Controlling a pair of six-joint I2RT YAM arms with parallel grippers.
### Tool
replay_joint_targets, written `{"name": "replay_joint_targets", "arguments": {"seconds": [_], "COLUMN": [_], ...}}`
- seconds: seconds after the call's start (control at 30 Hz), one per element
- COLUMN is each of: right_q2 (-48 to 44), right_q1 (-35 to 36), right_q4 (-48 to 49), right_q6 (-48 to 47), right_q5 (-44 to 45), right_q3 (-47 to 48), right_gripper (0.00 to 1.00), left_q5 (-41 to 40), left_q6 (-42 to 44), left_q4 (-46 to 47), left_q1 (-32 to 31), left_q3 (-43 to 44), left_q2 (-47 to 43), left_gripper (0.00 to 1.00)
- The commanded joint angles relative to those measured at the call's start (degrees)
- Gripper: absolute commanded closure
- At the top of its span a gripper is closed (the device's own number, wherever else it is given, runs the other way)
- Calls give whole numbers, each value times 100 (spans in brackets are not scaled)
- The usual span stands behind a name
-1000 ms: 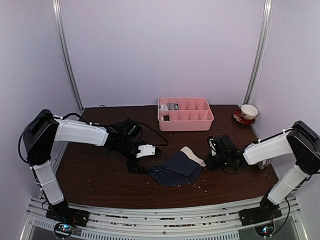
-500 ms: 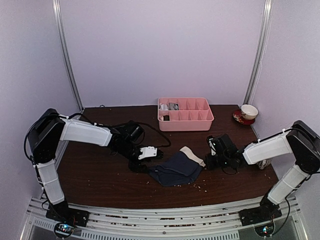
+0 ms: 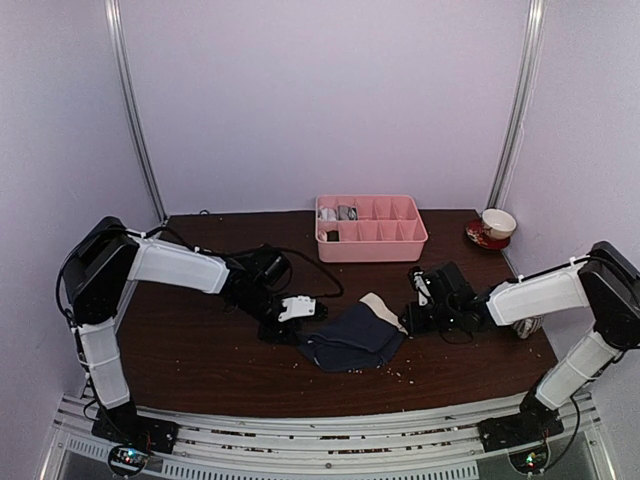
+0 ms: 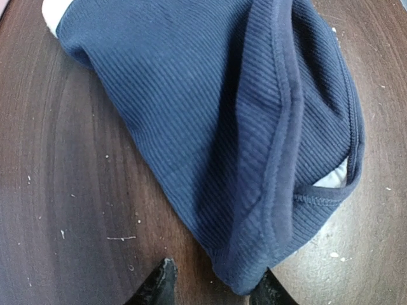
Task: Roll the underwear
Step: Adjust the underwear at the center of the board.
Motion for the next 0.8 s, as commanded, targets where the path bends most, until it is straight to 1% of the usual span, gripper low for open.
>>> {"name": "replay_joint_targets", "arguments": {"seconds": [0.0,0.13,0.23,0.43,0.63,0.7,0.77], "right_q2": [331,501,461,303,245,254,239], "right_q1": [17,21,25,30,30,28,32], "right_q4": [56,167,253,271,227,204,156], "right_q6": [145,223,284,379,422,420,411], "right_q5": [-43,-134,-134,-341,-397,-316,-219], "right_q3": [111,152,105,64,108,118,141], "right_gripper": [66,66,69,83,90,95,100], "left_q5": [-65,-83,-105,-317,-380,-436,-496], "left_q6": [-32,-4,39,67,80,92,109], "left_q4": [10,27,38,151,167,183,204], "left_q1": [-41,-50,-77,-185,-235,-237,-236], "left_q3": [42,-30,-92,-244,-317,-332,-366], "left_q2": [27,-9,-63,-150,-148,-139,-139], "left_gripper": [59,59,58,57,57,57,60]}}
